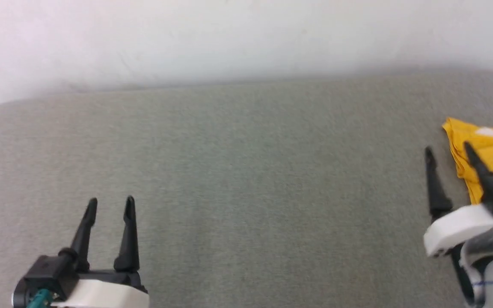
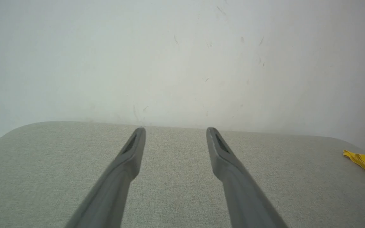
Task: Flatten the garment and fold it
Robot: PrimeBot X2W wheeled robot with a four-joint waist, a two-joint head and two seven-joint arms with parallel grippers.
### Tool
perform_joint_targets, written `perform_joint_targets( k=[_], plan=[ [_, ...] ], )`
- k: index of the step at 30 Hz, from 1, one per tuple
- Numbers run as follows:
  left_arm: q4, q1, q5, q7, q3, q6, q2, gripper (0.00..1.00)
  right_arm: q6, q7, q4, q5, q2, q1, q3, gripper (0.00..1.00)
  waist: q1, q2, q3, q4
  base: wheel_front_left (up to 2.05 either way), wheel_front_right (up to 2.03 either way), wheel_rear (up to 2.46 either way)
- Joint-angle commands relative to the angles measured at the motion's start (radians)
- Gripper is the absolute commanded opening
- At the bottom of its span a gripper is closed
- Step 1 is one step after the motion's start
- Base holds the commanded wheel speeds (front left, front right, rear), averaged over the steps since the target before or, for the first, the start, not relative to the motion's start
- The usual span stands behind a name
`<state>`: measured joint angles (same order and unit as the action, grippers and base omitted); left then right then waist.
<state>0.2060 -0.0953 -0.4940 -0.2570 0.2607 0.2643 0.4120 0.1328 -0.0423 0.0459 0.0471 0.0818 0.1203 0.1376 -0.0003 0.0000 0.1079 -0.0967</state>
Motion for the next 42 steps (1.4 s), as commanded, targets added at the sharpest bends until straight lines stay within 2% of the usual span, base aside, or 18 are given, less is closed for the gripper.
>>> perform_joint_targets(
  k=[1,8,17,23,35,36,42],
  plan=[
    [-0.012,-0.014,0.004,-0.005,0.002,-0.01,-0.011,1.0,-0.002,0.015,0.006,0.017,-0.009,-0.034,-0.019,1.0,0.0003,0.0,-0.08,0.076,0.0,0.0,0.0],
    [-0.065,-0.052,0.03,-0.005,0.017,-0.036,-0.058,1.0,-0.002,0.091,-0.019,0.031,-0.029,-0.135,-0.044,1.0,0.0003,0.0,-0.122,0.098,0.0,0.0,0.0],
    [-0.124,-0.08,0.064,-0.005,0.016,-0.073,-0.11,1.0,-0.002,0.169,-0.091,-0.051,-0.031,-0.222,-0.026,1.0,0.0003,0.0,-0.147,0.11,0.0,0.0,0.0],
    [-0.144,-0.075,0.088,-0.005,0.004,-0.098,-0.137,1.0,-0.002,0.212,-0.142,-0.075,-0.031,-0.223,-0.012,1.0,0.0003,0.0,-0.135,0.107,0.0,0.0,0.0],
    [-0.171,-0.07,0.127,-0.005,-0.018,-0.129,-0.163,1.0,-0.002,0.228,-0.174,-0.065,-0.031,-0.186,-0.023,1.0,0.0003,0.0,-0.122,0.102,0.0,0.0,0.0],
    [-0.169,-0.069,0.125,0.002,-0.015,-0.123,-0.159,0.0,0.0,0.219,-0.173,-0.067,-0.028,-0.199,-0.022,0.0,0.0004,0.0,-0.122,0.102,0.0,0.0,0.0],
    [-0.17,-0.066,0.13,0.006,-0.016,-0.125,-0.162,0.0,0.0,0.216,-0.172,-0.066,-0.028,-0.199,-0.022,0.0,0.0004,0.0,-0.122,0.102,0.0,0.0,0.0]
  ],
)
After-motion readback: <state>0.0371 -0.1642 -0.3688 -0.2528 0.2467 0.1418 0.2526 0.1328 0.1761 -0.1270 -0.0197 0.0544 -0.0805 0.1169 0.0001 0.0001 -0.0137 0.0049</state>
